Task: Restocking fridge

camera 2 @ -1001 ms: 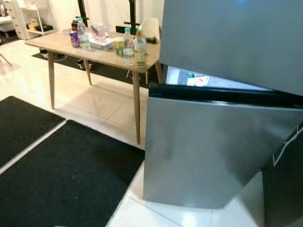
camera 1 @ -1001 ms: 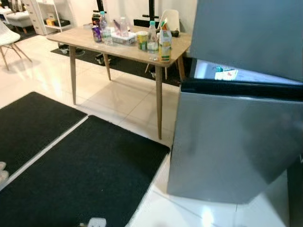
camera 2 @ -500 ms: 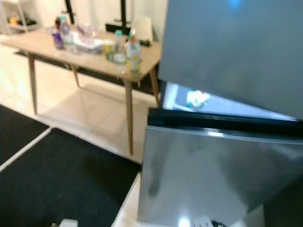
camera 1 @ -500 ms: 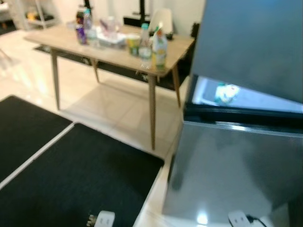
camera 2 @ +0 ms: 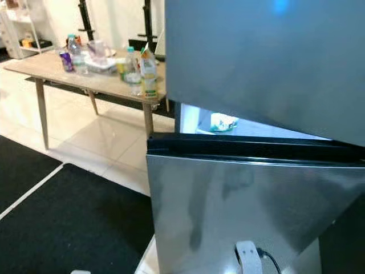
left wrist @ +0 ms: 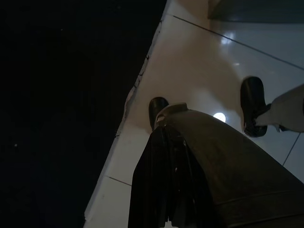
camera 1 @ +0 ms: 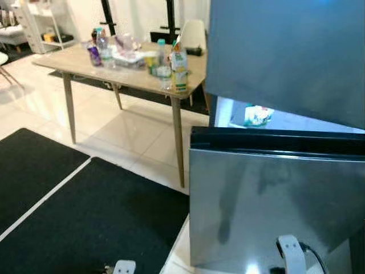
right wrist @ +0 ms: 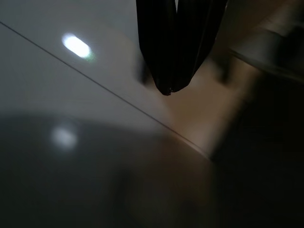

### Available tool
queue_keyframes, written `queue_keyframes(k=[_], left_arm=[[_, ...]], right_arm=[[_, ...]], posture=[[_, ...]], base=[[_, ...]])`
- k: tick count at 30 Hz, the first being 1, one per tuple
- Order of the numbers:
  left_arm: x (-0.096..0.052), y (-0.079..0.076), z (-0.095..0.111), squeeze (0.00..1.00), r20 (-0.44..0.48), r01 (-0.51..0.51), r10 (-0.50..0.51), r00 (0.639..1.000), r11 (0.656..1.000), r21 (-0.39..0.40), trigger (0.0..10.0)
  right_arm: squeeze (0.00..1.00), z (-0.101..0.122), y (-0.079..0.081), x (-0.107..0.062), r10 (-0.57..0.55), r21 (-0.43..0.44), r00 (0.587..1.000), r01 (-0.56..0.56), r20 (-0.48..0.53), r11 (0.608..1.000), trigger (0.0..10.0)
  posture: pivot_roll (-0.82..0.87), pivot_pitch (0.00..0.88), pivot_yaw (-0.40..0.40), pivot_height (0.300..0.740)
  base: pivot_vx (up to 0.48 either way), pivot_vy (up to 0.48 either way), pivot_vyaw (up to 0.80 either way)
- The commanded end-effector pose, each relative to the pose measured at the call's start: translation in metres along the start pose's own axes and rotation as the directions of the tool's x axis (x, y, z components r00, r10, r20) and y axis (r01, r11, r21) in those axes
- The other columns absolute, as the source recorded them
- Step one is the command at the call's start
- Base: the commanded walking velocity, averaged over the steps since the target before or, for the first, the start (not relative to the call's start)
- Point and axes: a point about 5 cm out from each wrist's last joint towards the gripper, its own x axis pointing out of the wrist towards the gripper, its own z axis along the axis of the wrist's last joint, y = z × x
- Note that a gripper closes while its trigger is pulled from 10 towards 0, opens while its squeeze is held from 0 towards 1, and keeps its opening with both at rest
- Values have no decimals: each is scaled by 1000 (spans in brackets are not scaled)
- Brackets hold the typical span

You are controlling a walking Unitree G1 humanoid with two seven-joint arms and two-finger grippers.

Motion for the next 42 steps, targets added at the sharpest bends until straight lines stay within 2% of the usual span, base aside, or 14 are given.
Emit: queue_keyframes(k=[1,3,5,6,7,14,17,19,26,29,32,33,35,42], left_arm=[[-2,-1,-14,0,-59,10,-10,998,1000,15,10000],[-2,-1,-14,0,-58,10,-10,998,1000,16,10000],[-2,0,-13,0,-56,9,-8,998,1000,19,10000],[-2,0,-13,0,-56,9,-8,998,1000,19,10000],[-3,0,-13,0,-55,8,-7,998,1000,19,10000],[-3,-1,-15,0,-58,8,-7,998,1000,19,10000],[-3,-1,-16,0,-61,9,-8,998,1000,18,10000],[-4,-1,-18,0,-63,8,-7,998,1000,16,10000],[-5,-2,-21,0,-62,5,-4,998,1000,6,10000],[-5,-2,-23,0,-63,3,-3,998,1000,1,10000],[-6,-2,-26,0,-67,2,-2,998,1000,-5,10000],[-6,-2,-26,0,-67,2,-2,998,1000,-5,10000],[-7,-2,-29,0,-71,0,-1,997,1000,-8,10000],[-7,-1,-30,0,-72,1,-1,997,1000,-2,10000]], right_arm=[[0,23,13,9,122,-6,988,-122,92,993,10000],[0,38,24,14,236,-28,963,-234,131,972,10000],[0,78,55,21,497,-132,845,-479,198,868,10000],[0,78,55,21,497,-132,845,-479,198,868,10000],[0,100,72,22,602,-217,769,-563,217,798,10000],[0,136,94,24,645,-387,720,-535,257,751,10000],[0,164,106,29,617,-467,723,-449,311,762,10000],[0,201,118,33,537,-543,749,-285,388,790,10000],[0,255,130,30,344,-578,783,25,518,816,10000],[0,272,131,28,240,-619,790,212,564,756,10000],[0,283,127,27,109,-665,787,428,607,613,10000],[0,283,127,27,109,-665,787,428,607,613,10000],[0,289,120,25,18,-654,757,551,653,518,10000],[0,274,106,29,-45,-661,755,599,654,453,10000]], posture=[[-85,31,-23,740],[-84,31,-22,740],[-83,32,-21,740],[-83,32,-21,740],[-78,30,-27,740],[-76,35,-28,740],[-74,43,-29,740],[-65,50,-34,740],[-49,60,-44,740],[-44,64,-48,740],[-36,71,-51,740],[-36,71,-51,740],[-34,74,-52,740],[-44,77,-42,740]], base=[[0,0,0],[0,0,0],[0,0,0],[0,0,0],[0,0,0],[0,0,0],[0,0,0],[0,0,0],[0,0,0],[0,0,0],[0,0,0],[0,0,0],[0,0,0],[0,0,0]])
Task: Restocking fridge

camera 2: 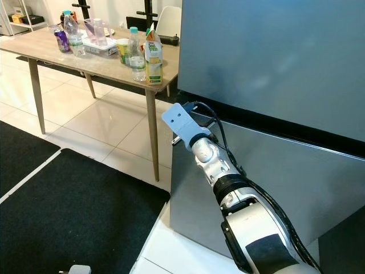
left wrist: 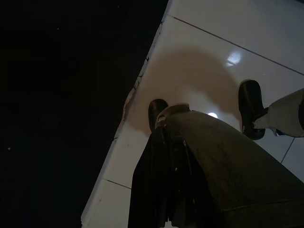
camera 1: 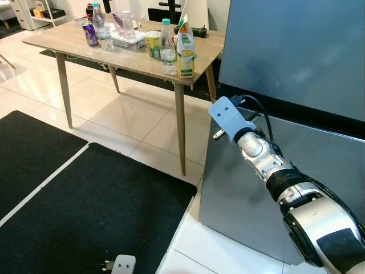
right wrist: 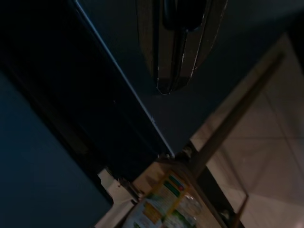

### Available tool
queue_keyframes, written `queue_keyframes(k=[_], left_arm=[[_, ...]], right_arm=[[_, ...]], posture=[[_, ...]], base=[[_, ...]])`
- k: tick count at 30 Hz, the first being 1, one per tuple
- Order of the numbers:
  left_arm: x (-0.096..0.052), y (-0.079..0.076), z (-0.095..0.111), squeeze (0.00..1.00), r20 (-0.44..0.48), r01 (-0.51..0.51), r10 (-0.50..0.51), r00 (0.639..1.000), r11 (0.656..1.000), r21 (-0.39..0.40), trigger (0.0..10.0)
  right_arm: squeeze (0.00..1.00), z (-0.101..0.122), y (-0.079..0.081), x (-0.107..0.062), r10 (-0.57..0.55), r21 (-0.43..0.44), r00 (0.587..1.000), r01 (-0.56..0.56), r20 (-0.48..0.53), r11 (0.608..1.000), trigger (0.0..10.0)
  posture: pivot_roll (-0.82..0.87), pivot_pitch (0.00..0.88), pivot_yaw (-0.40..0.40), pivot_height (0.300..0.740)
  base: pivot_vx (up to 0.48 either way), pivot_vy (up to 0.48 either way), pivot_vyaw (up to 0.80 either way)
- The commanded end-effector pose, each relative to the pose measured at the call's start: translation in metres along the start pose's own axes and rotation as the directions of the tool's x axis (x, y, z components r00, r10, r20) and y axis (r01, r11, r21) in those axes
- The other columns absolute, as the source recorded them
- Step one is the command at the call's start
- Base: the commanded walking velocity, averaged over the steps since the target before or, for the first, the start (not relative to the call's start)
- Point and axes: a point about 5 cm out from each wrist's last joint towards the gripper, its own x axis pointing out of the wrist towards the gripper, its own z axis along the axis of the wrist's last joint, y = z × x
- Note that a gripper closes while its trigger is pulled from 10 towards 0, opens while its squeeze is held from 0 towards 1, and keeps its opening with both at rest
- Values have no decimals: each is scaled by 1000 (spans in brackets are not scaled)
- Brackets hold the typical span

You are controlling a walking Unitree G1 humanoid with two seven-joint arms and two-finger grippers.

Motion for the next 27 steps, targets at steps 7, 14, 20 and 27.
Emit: queue_keyframes(k=[7,14,20,27], left_arm=[[-10,-1,-37,0,-137,5,-4,991,1000,8,10000],[-9,-1,-35,0,-135,7,-6,991,1000,13,10000],[-9,-1,-35,0,-138,5,-3,990,1000,13,10000],[-9,-3,-35,0,-136,7,-6,991,1000,6,10000]], right_arm=[[0,-36,-5,-12,-64,-99,989,51,-134,994,10000],[0,-48,-12,-16,-126,-160,974,97,-185,982,10000],[0,-49,-6,-16,-63,-53,975,52,-214,997,10000],[0,-58,64,-41,419,547,907,-327,-48,771,10000]], posture=[[-52,75,-37,740],[-54,74,-34,740],[-51,72,-37,740],[-54,69,-39,740]], base=[[0,0,0],[0,0,0],[0,0,0],[0,0,0]])
